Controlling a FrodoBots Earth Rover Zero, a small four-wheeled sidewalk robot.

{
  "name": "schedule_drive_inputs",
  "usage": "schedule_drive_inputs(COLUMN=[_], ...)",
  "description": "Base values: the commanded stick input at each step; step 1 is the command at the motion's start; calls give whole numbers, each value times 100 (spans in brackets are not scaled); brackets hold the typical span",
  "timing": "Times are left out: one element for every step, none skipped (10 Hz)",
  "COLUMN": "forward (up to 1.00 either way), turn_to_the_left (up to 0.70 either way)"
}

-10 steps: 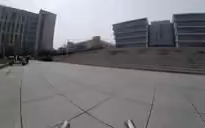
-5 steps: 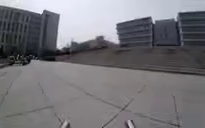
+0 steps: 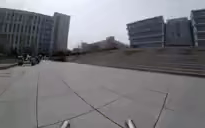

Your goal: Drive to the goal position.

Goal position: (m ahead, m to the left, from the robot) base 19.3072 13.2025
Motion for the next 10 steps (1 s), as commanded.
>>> schedule_drive_inputs(forward=[100,100,100,100,100,100,100,100,100,100], turn_to_the_left=[0,0,0,1,1,0,3,8,5,4])
